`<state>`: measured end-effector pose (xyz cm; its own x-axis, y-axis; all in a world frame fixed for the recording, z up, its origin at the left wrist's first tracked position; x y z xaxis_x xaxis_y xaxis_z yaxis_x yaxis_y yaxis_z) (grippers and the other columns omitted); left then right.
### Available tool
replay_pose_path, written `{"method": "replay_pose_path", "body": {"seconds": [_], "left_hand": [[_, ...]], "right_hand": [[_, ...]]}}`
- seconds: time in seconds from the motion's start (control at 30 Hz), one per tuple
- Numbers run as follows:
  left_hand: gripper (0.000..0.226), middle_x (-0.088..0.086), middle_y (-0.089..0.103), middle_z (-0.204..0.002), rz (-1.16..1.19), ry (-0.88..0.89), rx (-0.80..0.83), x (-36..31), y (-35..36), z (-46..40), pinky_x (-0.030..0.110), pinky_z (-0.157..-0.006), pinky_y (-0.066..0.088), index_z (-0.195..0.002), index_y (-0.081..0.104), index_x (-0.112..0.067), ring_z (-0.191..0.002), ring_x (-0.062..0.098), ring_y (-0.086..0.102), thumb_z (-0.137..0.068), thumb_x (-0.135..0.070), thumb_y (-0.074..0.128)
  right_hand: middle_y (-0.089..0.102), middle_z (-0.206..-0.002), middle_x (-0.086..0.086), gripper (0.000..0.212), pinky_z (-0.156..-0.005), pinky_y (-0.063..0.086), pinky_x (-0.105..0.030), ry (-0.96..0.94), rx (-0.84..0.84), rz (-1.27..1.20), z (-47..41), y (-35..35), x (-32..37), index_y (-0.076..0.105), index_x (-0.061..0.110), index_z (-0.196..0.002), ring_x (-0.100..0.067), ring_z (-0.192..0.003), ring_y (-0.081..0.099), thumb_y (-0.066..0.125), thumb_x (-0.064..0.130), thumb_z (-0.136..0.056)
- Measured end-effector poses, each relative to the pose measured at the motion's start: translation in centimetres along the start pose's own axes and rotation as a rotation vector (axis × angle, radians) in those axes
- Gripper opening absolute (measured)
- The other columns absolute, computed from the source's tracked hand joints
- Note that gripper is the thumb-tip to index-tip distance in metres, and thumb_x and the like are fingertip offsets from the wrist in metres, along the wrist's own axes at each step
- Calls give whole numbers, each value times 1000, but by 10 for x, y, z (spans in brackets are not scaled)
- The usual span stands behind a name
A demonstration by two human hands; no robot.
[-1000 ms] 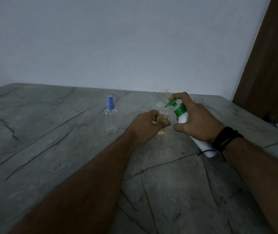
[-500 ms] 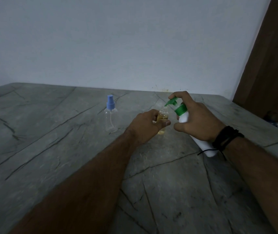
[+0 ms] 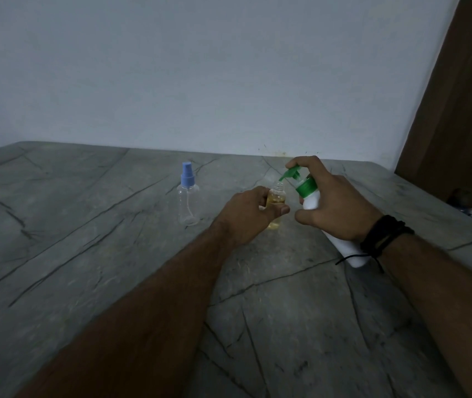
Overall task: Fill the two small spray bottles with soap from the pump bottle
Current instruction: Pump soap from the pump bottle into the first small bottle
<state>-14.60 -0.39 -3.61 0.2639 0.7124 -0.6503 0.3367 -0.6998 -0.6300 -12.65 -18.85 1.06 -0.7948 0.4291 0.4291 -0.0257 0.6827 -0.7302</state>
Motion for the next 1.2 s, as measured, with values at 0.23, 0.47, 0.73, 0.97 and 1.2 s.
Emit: {"method": "replay_pose_path", "body": {"seconds": [0.23,0.47,0.73,0.97,1.2], "left_hand": [[43,-7,66,-113,-16,-9,12,0,0,-2,21,-73,39,-117,61,-27,-94,3,56,-85,-54,61],[43,-9,67,-112,-11,-19,8,2,1,-3,16,-68,37,-115,61,-29,-92,3,56,-83,-58,61],[44,-10,66,-111,-11,-19,5,3,2,-3,18,-71,39,-115,61,-30,-96,4,58,-82,-59,60],[41,-9,67,-110,-8,-18,0,3,1,-2,22,-74,41,-113,61,-31,-95,5,59,-82,-58,61],[41,-10,67,-109,-13,-1,-5,3,1,-2,17,-72,39,-113,62,-30,-94,3,58,-83,-57,62]], "right_hand": [[63,-77,3,71,-58,48,-27,1,6,-2,0,0,0,42,28,-132,-16,-64,62,76,8,-72],[64,-76,-1,71,-61,49,-35,7,8,3,0,-1,2,42,29,-132,-20,-64,62,75,8,-72],[64,-77,-4,72,-62,50,-39,10,9,8,1,-1,3,42,29,-133,-22,-65,63,75,8,-73],[64,-76,-2,73,-61,50,-38,14,10,4,1,-1,2,41,30,-134,-22,-64,63,75,8,-73],[64,-75,-2,71,-60,50,-37,20,5,10,1,-1,1,42,31,-131,-21,-64,63,75,9,-72]]}}
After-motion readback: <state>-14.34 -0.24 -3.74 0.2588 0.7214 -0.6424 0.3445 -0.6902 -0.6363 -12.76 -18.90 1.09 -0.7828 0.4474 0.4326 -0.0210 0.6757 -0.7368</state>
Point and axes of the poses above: each hand's wrist, its own z-axis away from the middle knuckle, its own y-axis out of the palm, x = y × z, the point moved 1 cm from there along -z, towards the middle knuckle
